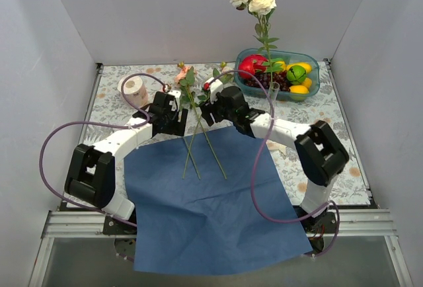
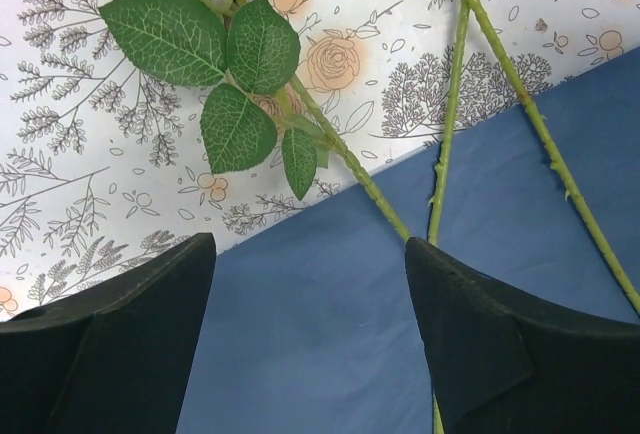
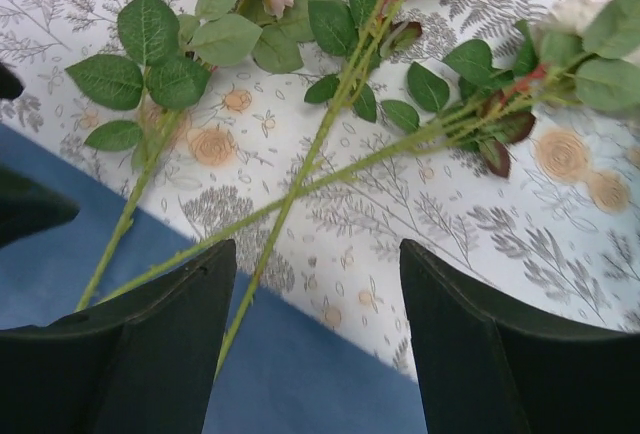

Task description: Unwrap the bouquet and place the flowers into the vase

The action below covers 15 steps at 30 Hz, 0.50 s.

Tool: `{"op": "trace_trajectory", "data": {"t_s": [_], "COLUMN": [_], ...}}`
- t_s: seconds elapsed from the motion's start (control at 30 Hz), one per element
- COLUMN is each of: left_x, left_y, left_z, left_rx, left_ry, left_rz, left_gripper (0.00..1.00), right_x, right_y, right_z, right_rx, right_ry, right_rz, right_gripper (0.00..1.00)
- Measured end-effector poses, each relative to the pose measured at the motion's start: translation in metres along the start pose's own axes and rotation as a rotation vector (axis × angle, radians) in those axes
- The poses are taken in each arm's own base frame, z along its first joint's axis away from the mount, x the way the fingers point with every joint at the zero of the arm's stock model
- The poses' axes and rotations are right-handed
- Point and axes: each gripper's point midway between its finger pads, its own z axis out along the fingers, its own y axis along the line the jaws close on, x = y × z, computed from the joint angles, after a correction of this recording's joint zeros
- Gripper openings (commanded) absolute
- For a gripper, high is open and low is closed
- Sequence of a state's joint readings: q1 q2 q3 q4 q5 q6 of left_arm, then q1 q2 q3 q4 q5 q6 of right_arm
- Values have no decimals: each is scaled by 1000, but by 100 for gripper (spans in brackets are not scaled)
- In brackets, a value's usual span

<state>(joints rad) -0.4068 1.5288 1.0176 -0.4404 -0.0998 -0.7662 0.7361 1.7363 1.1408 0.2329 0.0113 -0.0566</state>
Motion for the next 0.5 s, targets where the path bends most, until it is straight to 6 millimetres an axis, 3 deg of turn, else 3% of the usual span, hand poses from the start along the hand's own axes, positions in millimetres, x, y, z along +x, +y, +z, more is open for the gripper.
{"op": "trace_trajectory", "data": {"t_s": [0.17, 0.23, 0.37, 0.5], "left_x": [4, 6, 9, 9], "left_y": [-1, 2, 20, 43], "left_z": [5, 9, 7, -7], "left_rx": [4, -1, -18, -45], "left_ry": [15, 29, 31, 3], "left_rz": [-20, -28, -66, -110], "left_gripper": [65, 65, 76, 80], "right_x": [6, -2, -23, -20], "right_y": [1, 0, -1, 0], "right_z": [41, 56, 86, 108], "right_rx": [-36, -51, -78, -100], "right_ry": [30, 26, -3, 7], "right_rz": [9, 12, 12, 14], "right_gripper": [64, 62, 62, 61]}}
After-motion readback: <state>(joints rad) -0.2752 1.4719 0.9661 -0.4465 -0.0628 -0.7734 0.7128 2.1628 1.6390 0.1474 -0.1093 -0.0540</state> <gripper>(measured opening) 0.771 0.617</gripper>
